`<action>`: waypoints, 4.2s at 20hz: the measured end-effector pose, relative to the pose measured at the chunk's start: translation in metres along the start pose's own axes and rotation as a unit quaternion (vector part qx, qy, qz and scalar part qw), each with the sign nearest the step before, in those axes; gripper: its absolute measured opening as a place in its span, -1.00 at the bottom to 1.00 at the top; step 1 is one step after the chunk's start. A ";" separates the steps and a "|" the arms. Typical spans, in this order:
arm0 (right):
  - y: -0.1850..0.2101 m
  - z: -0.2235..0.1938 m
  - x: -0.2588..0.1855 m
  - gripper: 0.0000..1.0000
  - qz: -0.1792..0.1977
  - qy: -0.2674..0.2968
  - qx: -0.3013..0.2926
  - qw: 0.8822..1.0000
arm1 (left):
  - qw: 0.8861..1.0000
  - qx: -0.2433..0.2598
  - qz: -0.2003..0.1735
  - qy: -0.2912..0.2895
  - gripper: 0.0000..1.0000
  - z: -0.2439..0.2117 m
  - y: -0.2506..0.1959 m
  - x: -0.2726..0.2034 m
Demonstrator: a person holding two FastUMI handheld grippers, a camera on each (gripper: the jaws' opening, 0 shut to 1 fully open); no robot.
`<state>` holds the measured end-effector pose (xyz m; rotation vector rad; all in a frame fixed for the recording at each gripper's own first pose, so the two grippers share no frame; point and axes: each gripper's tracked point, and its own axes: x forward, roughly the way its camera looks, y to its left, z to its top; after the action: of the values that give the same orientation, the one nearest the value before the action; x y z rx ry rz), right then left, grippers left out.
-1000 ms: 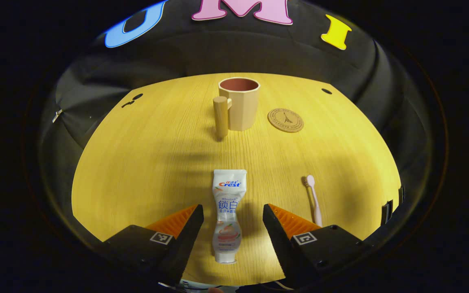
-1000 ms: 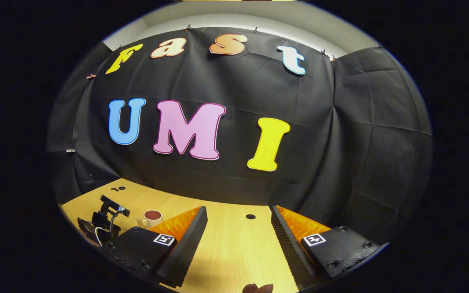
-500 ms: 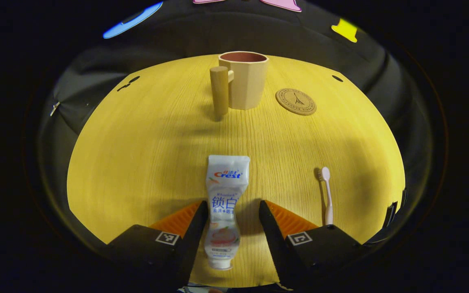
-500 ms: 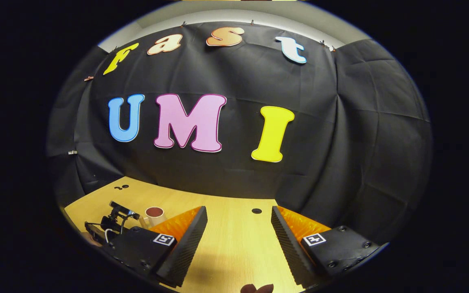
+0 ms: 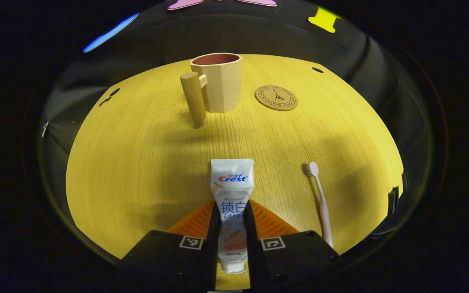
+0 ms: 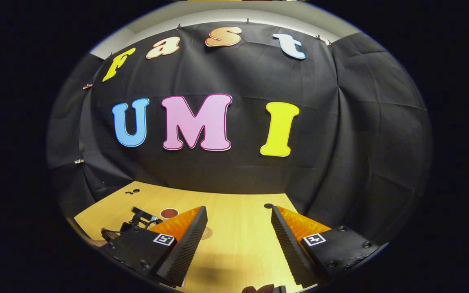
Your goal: Put the toothbrush and toothpaste on the desktop into the cup, then pick up the cup and place it on the coaster on the desktop.
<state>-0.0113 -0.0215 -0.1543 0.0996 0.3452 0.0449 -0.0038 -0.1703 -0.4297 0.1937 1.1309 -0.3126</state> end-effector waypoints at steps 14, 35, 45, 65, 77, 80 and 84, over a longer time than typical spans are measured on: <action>0.102 -0.128 -0.023 0.95 0.078 0.157 -0.021 0.984 | 0.999 0.001 -0.035 -0.029 -0.58 -0.043 0.050 -0.086; 0.153 -0.328 0.044 0.80 0.034 0.434 -0.038 0.899 | 0.994 -0.089 -0.011 -0.056 -0.58 -0.098 0.152 -0.156; 0.154 -0.334 0.036 -0.82 0.048 0.495 -0.022 0.867 | 0.994 -0.100 -0.012 -0.051 -0.58 -0.103 0.147 -0.151; 0.119 -0.146 0.052 -0.87 0.146 0.204 0.132 0.959 | 0.955 -0.079 -0.061 -0.281 -0.59 0.084 0.080 -0.209; 0.089 -0.116 0.040 -0.87 0.185 0.183 0.149 0.954 | 0.888 -0.159 -0.154 -0.403 -0.60 0.280 0.042 -0.164; 0.076 -0.115 0.036 -0.88 0.182 0.183 0.142 0.956 | 0.888 -0.191 -0.145 -0.391 -0.60 0.307 0.053 -0.119; 0.062 -0.119 0.040 -0.87 0.173 0.188 0.142 0.956 | 0.899 -0.208 -0.120 -0.366 -0.60 0.318 0.062 -0.065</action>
<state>-0.0157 0.0529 -0.2726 0.4401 0.7120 0.3645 0.2647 -0.2006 -0.2388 -0.4244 0.4429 -0.3152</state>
